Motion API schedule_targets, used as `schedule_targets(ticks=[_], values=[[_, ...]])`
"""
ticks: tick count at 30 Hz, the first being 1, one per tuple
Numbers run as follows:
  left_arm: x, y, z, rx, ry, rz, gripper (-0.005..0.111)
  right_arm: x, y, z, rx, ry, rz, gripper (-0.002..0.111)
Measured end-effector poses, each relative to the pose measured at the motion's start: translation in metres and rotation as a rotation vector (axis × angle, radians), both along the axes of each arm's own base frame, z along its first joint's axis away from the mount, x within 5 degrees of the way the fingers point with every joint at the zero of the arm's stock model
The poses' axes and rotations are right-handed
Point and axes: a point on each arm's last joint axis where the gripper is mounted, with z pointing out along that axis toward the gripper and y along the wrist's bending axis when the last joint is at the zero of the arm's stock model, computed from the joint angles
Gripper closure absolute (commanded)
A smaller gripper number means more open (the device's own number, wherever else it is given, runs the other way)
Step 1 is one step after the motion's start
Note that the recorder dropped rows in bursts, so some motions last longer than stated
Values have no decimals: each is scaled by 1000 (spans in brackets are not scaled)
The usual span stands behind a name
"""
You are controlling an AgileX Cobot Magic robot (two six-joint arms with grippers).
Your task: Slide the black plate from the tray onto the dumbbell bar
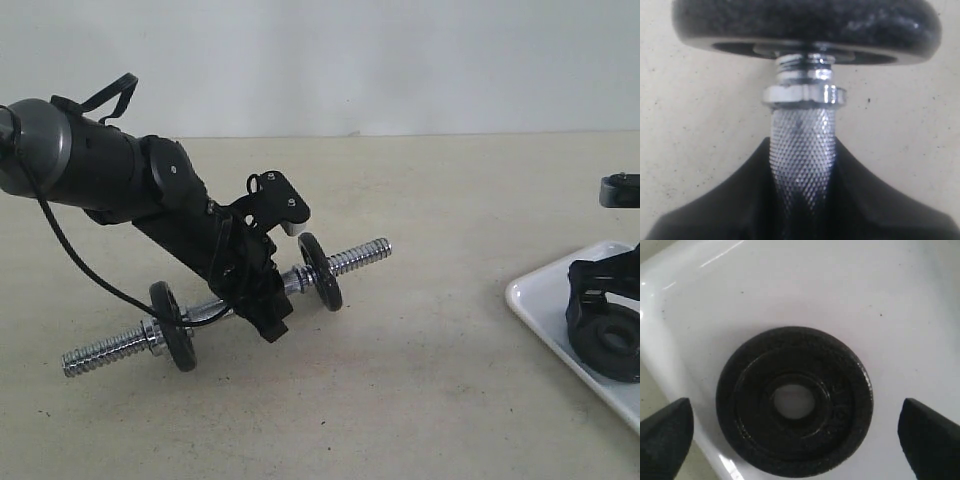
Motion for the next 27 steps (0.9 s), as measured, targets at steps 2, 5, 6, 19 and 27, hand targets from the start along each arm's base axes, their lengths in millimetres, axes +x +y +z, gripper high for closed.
schedule_targets(ticks=[2, 5, 6, 19, 27], values=[[0, 0, 0, -1, 2, 1, 102, 0, 6, 0, -10, 1, 22, 3], [-1, 0, 0, -2, 8, 0, 102, 0, 14, 0, -55, 3, 52, 3], [-1, 0, 0, -3, 10, 1, 102, 0, 14, 0, -78, 2, 54, 3], [-1, 0, 0, -3, 10, 1, 102, 1, 11, -10, -137, 35, 40, 3], [-1, 0, 0, -3, 10, 1, 102, 3, 13, -25, -124, 78, 36, 3]])
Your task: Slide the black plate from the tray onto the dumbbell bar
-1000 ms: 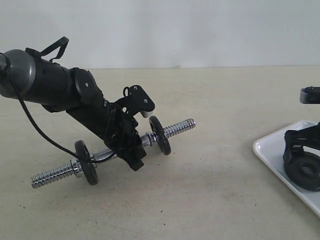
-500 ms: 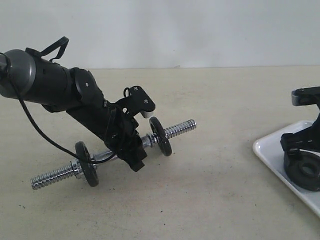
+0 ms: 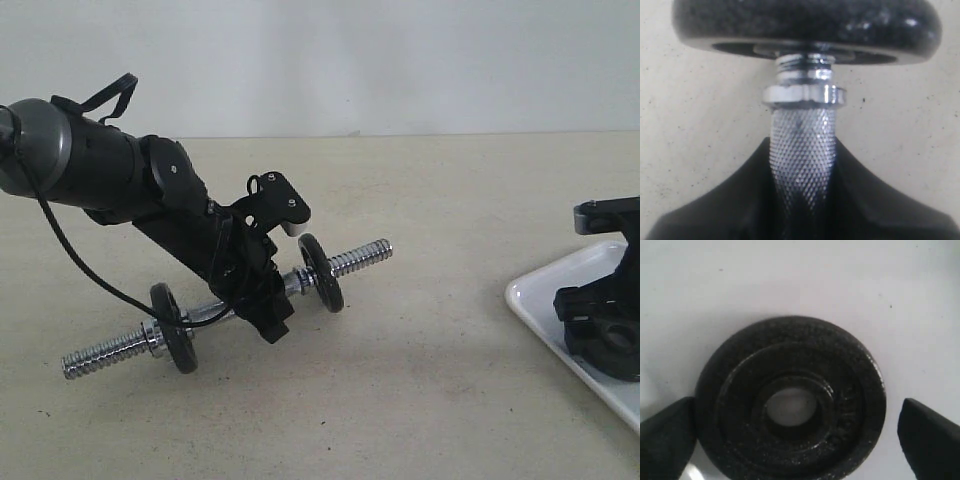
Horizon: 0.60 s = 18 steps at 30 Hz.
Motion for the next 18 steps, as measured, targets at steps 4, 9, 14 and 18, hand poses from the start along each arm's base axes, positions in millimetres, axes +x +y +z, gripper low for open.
schedule_targets(ticks=[4, 9, 14, 18], values=[[0, 0, 0, 0, 0, 0, 102, 1, 0, -1, 0, -5, 5, 3], [0, 0, 0, 0, 0, 0, 102, 2, 0, -1, 3, -8, 5, 3], [0, 0, 0, 0, 0, 0, 102, 4, 3, -4, 26, -11, 25, 3], [0, 0, 0, 0, 0, 0, 102, 7, 5, -5, 45, -28, 32, 3]])
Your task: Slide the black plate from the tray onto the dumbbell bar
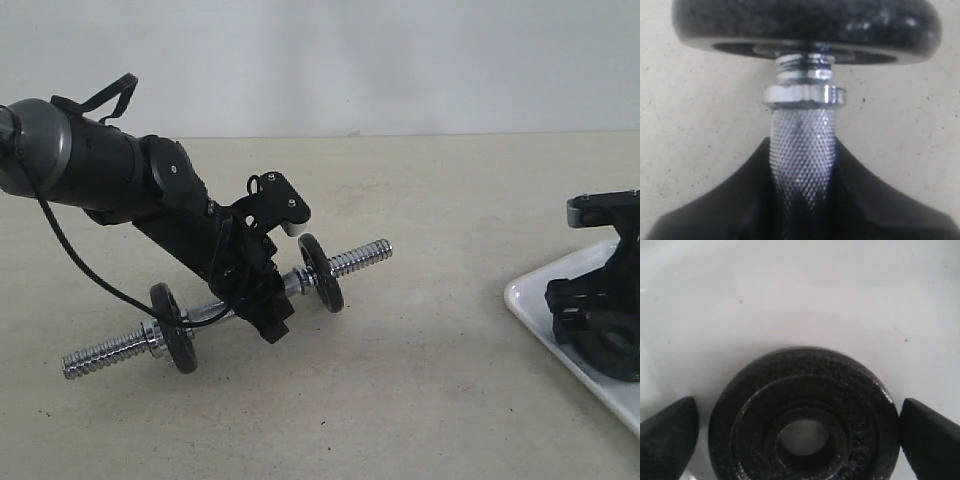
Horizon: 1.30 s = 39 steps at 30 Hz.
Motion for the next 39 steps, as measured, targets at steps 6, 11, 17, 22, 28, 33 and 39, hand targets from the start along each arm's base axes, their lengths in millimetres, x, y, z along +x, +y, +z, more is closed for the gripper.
schedule_targets(ticks=[6, 11, 17, 22, 28, 33, 39], values=[[0, 0, 0, 0, 0, 0, 102, 0, 2, -1, 20, 0, 8, 3], [0, 0, 0, 0, 0, 0, 102, 0, 2, -1, 27, 0, 3, 3], [0, 0, 0, 0, 0, 0, 102, 0, 3, -1, 32, 0, -3, 3], [0, 0, 0, 0, 0, 0, 102, 0, 3, -1, 34, 5, -5, 3], [0, 0, 0, 0, 0, 0, 102, 0, 3, -1, 35, 9, -7, 3], [0, 0, 0, 0, 0, 0, 102, -1, 3, -1, 36, 11, -7, 3], [0, 0, 0, 0, 0, 0, 102, -1, 3, -1, 36, 15, -8, 3]])
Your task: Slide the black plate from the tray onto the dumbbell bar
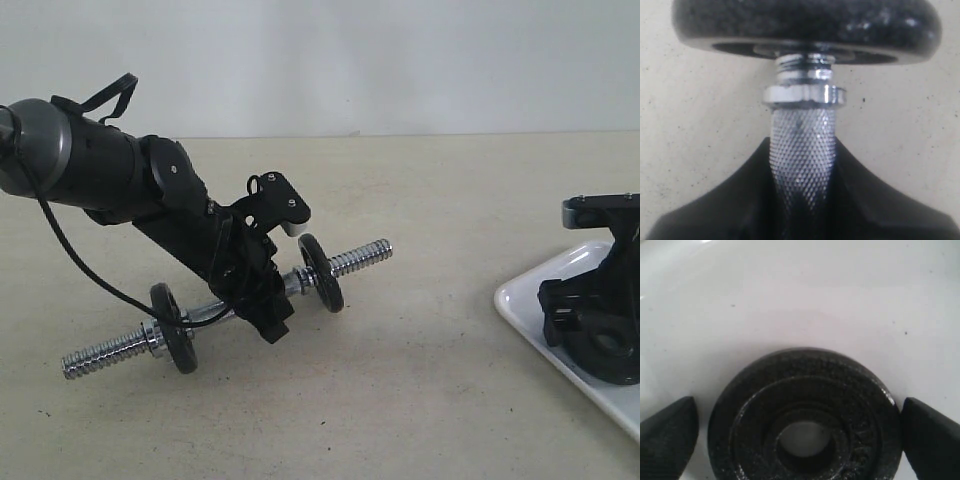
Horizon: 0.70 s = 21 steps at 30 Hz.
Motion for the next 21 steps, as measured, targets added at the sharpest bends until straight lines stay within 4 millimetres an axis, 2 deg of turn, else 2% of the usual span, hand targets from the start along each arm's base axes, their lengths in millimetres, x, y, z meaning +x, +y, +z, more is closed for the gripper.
schedule_targets(ticks=[6, 13, 17, 21], values=[[0, 0, 0, 0, 0, 0, 102, 0, 0, 0, 1, 4, -1, 10], [0, 0, 0, 0, 0, 0, 102, -2, -12, 0, 12, 22, -55, 49], [0, 0, 0, 0, 0, 0, 102, -3, -20, 0, 18, 34, -96, 51], [0, 0, 0, 0, 0, 0, 102, -3, -19, 0, 20, 37, -98, 51]])
